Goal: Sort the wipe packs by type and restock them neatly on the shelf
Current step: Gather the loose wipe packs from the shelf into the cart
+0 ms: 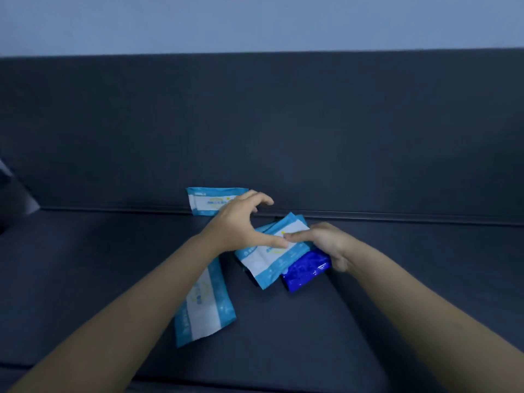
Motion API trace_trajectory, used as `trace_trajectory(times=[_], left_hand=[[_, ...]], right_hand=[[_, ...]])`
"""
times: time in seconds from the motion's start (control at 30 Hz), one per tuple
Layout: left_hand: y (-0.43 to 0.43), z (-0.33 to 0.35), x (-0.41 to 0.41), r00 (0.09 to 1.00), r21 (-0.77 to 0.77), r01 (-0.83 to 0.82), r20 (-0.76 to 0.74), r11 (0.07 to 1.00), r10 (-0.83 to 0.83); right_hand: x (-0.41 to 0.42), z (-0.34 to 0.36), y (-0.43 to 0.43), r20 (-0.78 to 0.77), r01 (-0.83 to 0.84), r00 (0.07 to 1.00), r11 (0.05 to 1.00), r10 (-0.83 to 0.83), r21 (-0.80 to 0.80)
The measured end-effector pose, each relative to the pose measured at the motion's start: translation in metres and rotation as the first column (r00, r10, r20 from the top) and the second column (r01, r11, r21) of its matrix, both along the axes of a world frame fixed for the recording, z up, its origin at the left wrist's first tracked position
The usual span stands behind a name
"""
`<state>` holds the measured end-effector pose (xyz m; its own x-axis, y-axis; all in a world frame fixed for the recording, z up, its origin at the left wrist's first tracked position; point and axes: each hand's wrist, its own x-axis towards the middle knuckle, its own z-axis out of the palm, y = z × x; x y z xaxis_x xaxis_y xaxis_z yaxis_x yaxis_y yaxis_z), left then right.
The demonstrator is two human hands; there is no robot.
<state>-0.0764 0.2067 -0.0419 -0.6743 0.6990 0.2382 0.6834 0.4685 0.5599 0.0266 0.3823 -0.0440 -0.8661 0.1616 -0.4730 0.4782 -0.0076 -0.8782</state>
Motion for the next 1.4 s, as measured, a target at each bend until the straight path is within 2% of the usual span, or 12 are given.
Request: trace_trajectory(times=[0.07,0.17,0.37,0.43,0.5,0.57,0.63,0.7,0.87,1.2,1.3,1.4], left_hand=[[-0.027,-0.003,-0.017,0.982,0.057,-0.121,-0.138,0.991,0.128],[-0.06,-0.008,-0.048,0.777,-0.063,-0.302,-0.595,0.951,0.207],[-0.068,-0.004,-0.067,0.762,-0.322,-0.331,-0.646,0.887,0.05],[-0.071,0.001,-0.07,0.797,-0.366,-0.258,-0.603,0.894,-0.017],[-0.079,0.006,-0.072,0.869,-0.202,-0.16,-0.494,0.966,0.041],[-0.089,0.021,-0.071,0.995,0.057,-0.009,-0.1,0.998,0.015],[-0.103,0.042,-0.066,0.875,0.246,0.173,0.406,0.954,-0.264],[-0.111,0.048,-0.058,0.661,0.164,0.359,0.65,0.919,-0.374],[-0.106,0.017,-0.04,0.746,-0.346,0.64,0.494,0.686,-0.447],[-0.086,0.044,-0.005,0.869,-0.748,0.432,0.196,0.503,-0.455],[-0.088,0.051,-0.002,0.842,-0.715,0.499,0.269,0.489,-0.467],[-0.087,0.055,0.006,0.69,-0.25,0.682,0.53,0.687,-0.493]], right_hand=[[-0.008,-0.002,-0.006,0.006,0.048,0.999,0.998,-0.048,-0.03],[-0.016,-0.006,-0.014,0.001,0.127,0.992,0.987,-0.127,-0.096],[-0.019,-0.014,-0.035,-0.051,0.267,0.96,0.953,-0.276,-0.147],[-0.015,-0.015,-0.043,-0.073,0.328,0.937,0.934,-0.34,-0.141],[-0.008,-0.016,-0.05,-0.088,0.405,0.903,0.902,-0.42,-0.148],[0.002,-0.016,-0.058,-0.084,0.475,0.865,0.861,-0.495,-0.181],[0.012,-0.014,-0.069,-0.077,0.547,0.816,0.807,-0.573,-0.222],[0.023,-0.012,-0.08,-0.068,0.603,0.769,0.756,-0.636,-0.256],[0.059,-0.008,-0.106,-0.083,0.725,0.64,0.635,-0.764,-0.265],[0.11,0.002,-0.134,-0.125,0.805,0.559,0.573,-0.82,-0.156],[0.123,0.004,-0.135,-0.127,0.817,0.538,0.553,-0.833,-0.164],[0.135,0.002,-0.136,-0.157,0.828,0.501,0.524,-0.851,-0.199]])
